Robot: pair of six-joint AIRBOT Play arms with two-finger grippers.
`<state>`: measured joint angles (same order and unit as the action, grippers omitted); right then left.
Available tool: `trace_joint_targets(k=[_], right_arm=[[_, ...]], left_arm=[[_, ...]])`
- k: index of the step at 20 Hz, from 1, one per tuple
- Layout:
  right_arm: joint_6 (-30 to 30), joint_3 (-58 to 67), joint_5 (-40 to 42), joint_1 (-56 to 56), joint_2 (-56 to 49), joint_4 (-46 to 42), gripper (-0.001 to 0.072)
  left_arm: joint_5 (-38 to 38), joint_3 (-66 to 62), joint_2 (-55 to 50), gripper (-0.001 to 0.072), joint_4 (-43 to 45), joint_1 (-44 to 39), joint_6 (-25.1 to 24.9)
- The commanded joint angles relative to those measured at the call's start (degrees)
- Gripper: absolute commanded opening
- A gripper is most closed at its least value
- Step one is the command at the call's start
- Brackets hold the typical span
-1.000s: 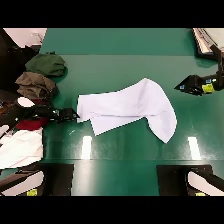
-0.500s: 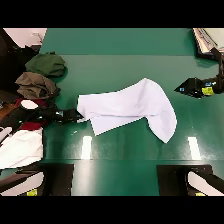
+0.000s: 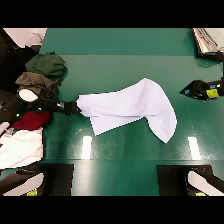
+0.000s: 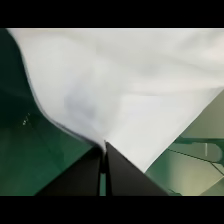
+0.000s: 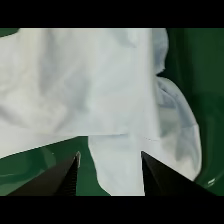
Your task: Fold the shirts.
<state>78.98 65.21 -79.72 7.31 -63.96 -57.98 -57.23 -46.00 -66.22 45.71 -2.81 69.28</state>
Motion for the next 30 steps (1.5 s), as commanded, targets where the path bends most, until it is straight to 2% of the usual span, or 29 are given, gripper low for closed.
trace_joint_targets(k=[1,2,5,8,9,10,13,16,17,18,19,20,21,22,26,30], right_arm=[[-0.07,-5.51,-0.35,6.29,-0.02,-2.62,0.0541],[-0.31,-8.68,1.88,7.89,-0.02,-2.51,0.0639],[-2.69,-15.47,6.51,10.69,-3.87,2.49,0.0626],[-6.10,-16.46,8.17,10.78,-11.23,10.34,0.0617],[-6.29,-16.17,9.11,10.75,-13.44,12.13,0.0577],[-6.27,-15.54,9.70,10.60,-15.47,12.96,0.0575],[-6.25,-13.07,8.70,8.44,-20.55,12.68,0.0574],[-5.90,-11.04,9.57,5.42,-23.26,8.70,0.0573],[-5.95,-10.51,9.20,4.61,-23.69,8.26,0.0553],[-5.95,-10.08,8.81,3.72,-23.93,8.24,0.0500],[-5.97,-9.81,8.85,3.10,-23.91,8.17,0.0415],[-5.99,-9.33,8.66,3.02,-23.91,8.17,0.0308],[-5.99,-8.70,8.28,3.04,-23.89,8.20,0.0145],[-6.01,-7.76,7.19,3.21,-23.87,8.13,0.0016],[-5.88,-3.30,4.52,5.92,-18.99,3.72,0.0015],[-5.70,1.88,3.13,10.49,-7.98,1.86,0.0015]], left_arm=[[-5.55,-9.92,2.60,0.0024,5.35,-0.13,1.33],[-5.70,-12.15,3.10,0.0024,5.18,-0.13,1.70],[-5.44,-15.45,3.23,0.0024,4.81,-0.13,3.65],[-6.86,-15.34,3.23,0.0024,4.90,-0.13,4.35],[-7.43,-15.32,3.23,0.0024,4.92,-0.13,4.37],[-7.85,-15.28,3.23,0.0024,4.90,-0.13,4.44],[-8.17,-15.26,3.23,0.0024,4.90,-0.13,4.92],[-8.22,-15.26,3.23,0.0024,4.87,-0.13,5.81],[-8.22,-15.26,3.23,0.0024,4.85,-0.13,5.81],[-8.33,-15.26,3.23,0.0024,4.85,-0.13,5.81],[-8.39,-15.26,3.23,0.0024,4.87,-0.13,5.84],[-8.41,-15.26,3.23,0.0024,4.85,-0.13,5.90],[-8.44,-15.26,3.23,0.0024,4.85,-0.13,5.95],[-8.52,-15.26,3.23,0.0024,4.85,-0.13,5.92],[-7.93,-16.90,3.69,0.0024,4.90,0.48,5.95],[-9.27,-28.33,3.67,0.0024,4.90,3.52,7.19]])
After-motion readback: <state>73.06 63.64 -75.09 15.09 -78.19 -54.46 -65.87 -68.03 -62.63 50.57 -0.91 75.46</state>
